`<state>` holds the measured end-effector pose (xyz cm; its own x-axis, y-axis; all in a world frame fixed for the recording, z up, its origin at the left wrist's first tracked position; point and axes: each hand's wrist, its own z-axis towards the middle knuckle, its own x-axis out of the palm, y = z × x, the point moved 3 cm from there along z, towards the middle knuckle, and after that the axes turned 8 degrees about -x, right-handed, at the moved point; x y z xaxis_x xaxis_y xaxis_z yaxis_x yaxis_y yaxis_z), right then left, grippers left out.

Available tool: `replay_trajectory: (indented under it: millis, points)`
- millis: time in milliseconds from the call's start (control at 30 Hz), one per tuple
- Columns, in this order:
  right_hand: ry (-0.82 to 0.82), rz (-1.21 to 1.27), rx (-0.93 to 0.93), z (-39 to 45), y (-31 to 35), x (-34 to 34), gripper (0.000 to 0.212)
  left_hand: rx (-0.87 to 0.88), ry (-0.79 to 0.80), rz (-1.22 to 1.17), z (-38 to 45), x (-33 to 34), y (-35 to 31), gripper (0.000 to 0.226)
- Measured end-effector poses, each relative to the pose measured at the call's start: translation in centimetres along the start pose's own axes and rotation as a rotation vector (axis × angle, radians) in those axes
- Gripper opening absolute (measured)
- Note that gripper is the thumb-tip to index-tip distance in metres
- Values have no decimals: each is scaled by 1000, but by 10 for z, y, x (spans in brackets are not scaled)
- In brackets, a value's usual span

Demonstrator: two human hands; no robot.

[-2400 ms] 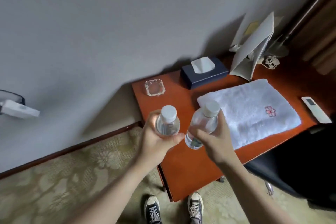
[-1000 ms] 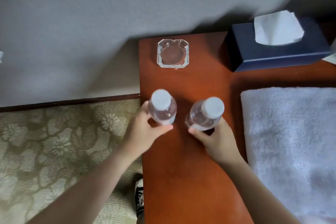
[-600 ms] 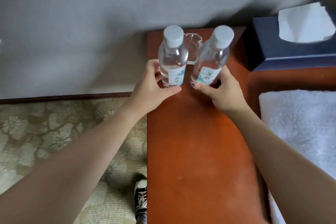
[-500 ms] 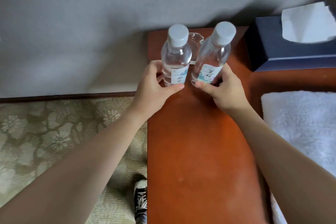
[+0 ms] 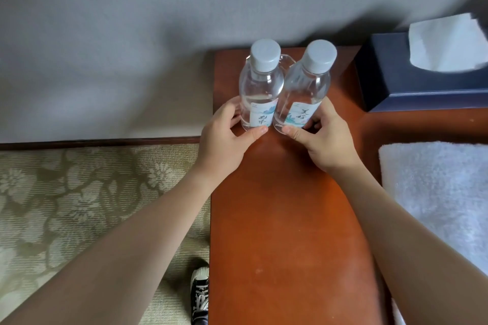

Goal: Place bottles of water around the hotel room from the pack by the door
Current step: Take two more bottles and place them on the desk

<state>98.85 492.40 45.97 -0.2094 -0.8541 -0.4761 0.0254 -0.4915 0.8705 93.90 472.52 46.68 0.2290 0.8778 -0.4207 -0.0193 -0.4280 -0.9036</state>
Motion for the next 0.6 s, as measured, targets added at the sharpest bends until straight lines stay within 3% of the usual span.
replay_trajectory:
  millis: [367,433,533,600]
  points:
    - [42,-2,12,-1,10,-3,55,-31,34,13,-2,-1,-5,59]
    - [104,-26,59,-3,13,-6,69,-93,87,2,-6,-3,-13,72]
    - [107,-17,195,-10,31,-19,108,-198,91,-8,-21,-21,-35,99]
    - [38,-44,211,-14,58,-36,116,-240,13,11,-37,-47,-60,96]
